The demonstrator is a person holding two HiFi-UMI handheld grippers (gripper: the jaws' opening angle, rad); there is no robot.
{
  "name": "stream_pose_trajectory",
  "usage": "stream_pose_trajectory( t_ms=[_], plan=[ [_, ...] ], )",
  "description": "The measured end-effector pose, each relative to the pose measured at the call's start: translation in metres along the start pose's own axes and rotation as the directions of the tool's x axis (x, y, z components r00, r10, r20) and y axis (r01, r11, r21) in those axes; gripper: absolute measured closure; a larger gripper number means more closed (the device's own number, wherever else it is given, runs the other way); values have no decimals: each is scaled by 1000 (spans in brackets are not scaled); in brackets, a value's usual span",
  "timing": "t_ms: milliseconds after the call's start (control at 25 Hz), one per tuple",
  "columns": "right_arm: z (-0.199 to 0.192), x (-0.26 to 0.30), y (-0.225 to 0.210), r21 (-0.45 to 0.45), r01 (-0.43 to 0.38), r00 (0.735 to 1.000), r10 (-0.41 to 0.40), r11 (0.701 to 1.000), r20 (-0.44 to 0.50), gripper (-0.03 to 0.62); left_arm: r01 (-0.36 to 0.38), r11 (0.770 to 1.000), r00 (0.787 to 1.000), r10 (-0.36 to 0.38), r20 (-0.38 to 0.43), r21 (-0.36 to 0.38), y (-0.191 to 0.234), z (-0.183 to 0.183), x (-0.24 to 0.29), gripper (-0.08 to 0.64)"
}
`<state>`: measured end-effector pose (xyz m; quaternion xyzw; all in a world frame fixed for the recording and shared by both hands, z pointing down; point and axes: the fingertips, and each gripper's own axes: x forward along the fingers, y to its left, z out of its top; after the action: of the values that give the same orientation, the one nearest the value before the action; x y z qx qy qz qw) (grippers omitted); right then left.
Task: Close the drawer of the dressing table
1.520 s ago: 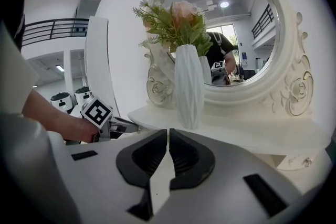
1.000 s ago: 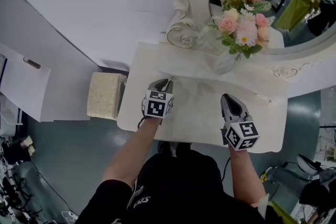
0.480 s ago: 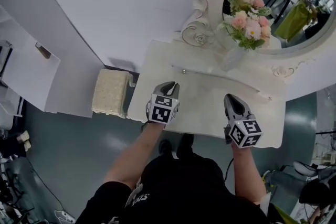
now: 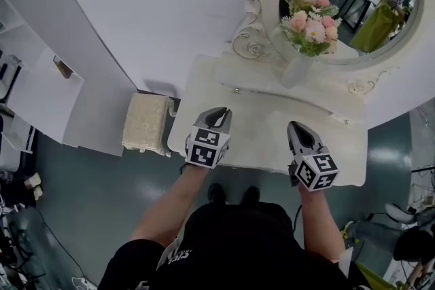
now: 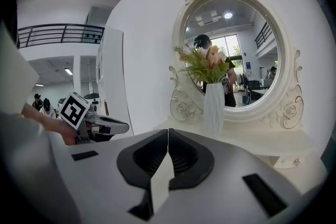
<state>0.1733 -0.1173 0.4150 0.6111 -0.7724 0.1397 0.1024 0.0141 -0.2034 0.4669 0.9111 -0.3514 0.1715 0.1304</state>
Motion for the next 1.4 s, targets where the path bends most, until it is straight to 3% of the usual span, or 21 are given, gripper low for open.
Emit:
stream_pose_trajectory(
  t_ms=[400,600,880,1400],
  plan=[
    [13,-33,-30,-19,-74,996,75,997,50,598,-66,998,996,65,55,19,-43,39,-15,526],
    [19,-61,-49,-132,-108,992,117,985,57,598,-102,995,992,100,82,20,-73,58,-14,528],
    [42,-88,-65,-107,-175,973,188,979,132,600,-126,992,985,123,122,14,-103,82,-21,529],
    [66,-125,-110,-53,-42,973,53,998,226,600,-116,992,979,105,173,50,-112,103,-35,532]
  ],
)
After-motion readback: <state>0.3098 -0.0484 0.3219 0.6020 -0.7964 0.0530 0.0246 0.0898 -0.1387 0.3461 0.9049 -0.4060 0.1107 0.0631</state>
